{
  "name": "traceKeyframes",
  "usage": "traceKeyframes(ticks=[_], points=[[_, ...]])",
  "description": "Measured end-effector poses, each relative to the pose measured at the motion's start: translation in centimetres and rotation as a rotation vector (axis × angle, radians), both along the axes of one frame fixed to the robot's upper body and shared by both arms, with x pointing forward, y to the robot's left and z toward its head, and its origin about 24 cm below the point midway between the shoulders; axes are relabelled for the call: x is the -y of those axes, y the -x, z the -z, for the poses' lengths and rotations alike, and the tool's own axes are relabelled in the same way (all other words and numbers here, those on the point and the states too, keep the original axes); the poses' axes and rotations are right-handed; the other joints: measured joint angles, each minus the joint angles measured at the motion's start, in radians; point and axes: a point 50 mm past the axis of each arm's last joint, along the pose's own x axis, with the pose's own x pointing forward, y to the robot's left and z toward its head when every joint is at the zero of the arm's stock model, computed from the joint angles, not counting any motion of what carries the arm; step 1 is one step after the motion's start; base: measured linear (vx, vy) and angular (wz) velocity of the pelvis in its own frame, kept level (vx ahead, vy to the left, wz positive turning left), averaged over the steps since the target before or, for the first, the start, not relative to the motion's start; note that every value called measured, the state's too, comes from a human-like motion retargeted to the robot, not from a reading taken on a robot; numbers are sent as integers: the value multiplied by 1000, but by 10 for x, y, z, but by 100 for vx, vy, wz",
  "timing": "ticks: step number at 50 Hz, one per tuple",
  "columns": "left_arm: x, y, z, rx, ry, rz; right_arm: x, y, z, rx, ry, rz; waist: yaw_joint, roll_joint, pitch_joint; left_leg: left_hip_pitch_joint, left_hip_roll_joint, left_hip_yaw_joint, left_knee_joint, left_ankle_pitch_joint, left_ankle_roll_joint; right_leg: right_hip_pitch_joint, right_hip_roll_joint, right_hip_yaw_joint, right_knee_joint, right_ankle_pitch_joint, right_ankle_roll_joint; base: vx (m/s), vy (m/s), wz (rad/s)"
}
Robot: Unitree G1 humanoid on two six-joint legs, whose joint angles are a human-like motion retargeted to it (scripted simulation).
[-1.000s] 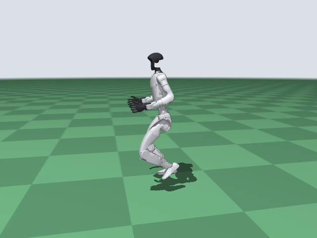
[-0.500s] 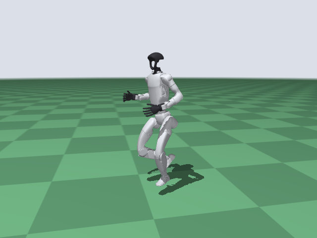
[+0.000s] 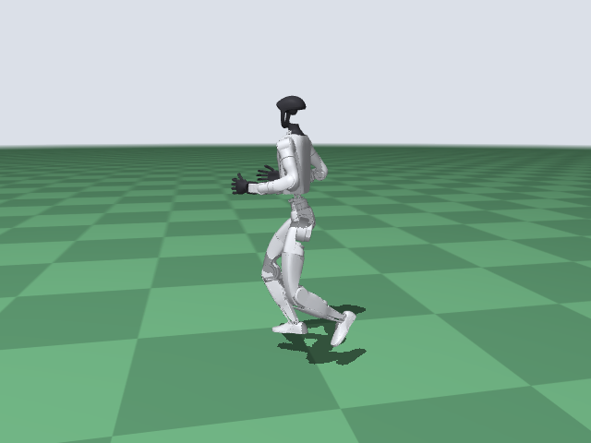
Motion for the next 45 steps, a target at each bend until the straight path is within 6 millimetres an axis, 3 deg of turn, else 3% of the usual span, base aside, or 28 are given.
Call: traceKeyframes(ticks=[5, 7, 10, 13, 17, 22, 25, 30, 35, 40, 45], points=[[-8, 15, 16, -107, -48, 1, -1, -11, -5, 34, -20, -6, 94, 49, 89, -137, 211, -195, 375, 0, 59, 89, 211, 45, 58, -98, -85, 41, -14, -225], [-10, 19, 22, -144, -64, 2, 1, -17, -11, 64, -7, 3, 136, 71, 116, -227, 247, -282, 460, -40, 70, 121, 284, 73, 54, -115, -92, 41, -6, -206], [-12, 27, 29, -188, -73, -2, 5, -22, -21, 113, 16, 16, 181, 80, 132, -360, 230, -347, 508, -131, 105, 159, 337, 132, 48, -134, -74, 45, 3, -163], [-14, 33, 31, -202, -62, -3, 11, -24, -34, 176, 37, 44, 207, 64, 124, -479, 128, -356, 438, -196, 113, 200, 334, 191, 27, -132, -33, 52, 8, -121], [-17, 39, 24, -171, -31, -19, 15, -22, -54, 276, 32, 82, 240, 40, 96, -564, -55, -342, 190, -206, 54, 277, 283, 216, -36, -66, 27, 60, 8, -113], [-17, 43, 14, -135, 9, -14, 16, -21, -73, 379, 30, 125, 241, 12, 41, -554, -331, -362, -292, -80, -64, 354, 207, 265, -98, 97, 132, 63, 5, -76], [-16, 42, 10, -117, 16, -8, 16, -23, -79, 415, 42, 144, 219, -11, 20, -510, -470, -393, -499, 2, -92, 370, 142, 291, -45, 190, 175, 58, 0, -51], [-11, 34, 7, -87, 4, -29, 13, -25, -70, 379, 62, 148, 172, -34, 18, -557, -539, -411, -263, -107, 10, 329, 50, 300, 254, 265, 189, 55, -4, -72], [-6, 2, 1, -3, -58, -72, 7, -33, -34, 209, 44, 97, 135, -48, 91, -504, -492, -371, -51, -317, 133, 166, -55, 309, 568, 284, 123, 59, -1, -129], [2, -26, -7, 62, -52, -90, 3, -26, -4, 54, 38, -24, 95, -10, 128, -344, -417, -330, -80, -436, 134, -72, -76, 275, 563, 184, 70, 67, 1, -157], [9, -26, -15, 104, -28, -42, 6, -11, 2, -9, 83, -95, 57, 36, 112, -153, -355, -296, -178, -386, 61, -157, -21, 170, 207, 267, 121, 75, -4, -136]])
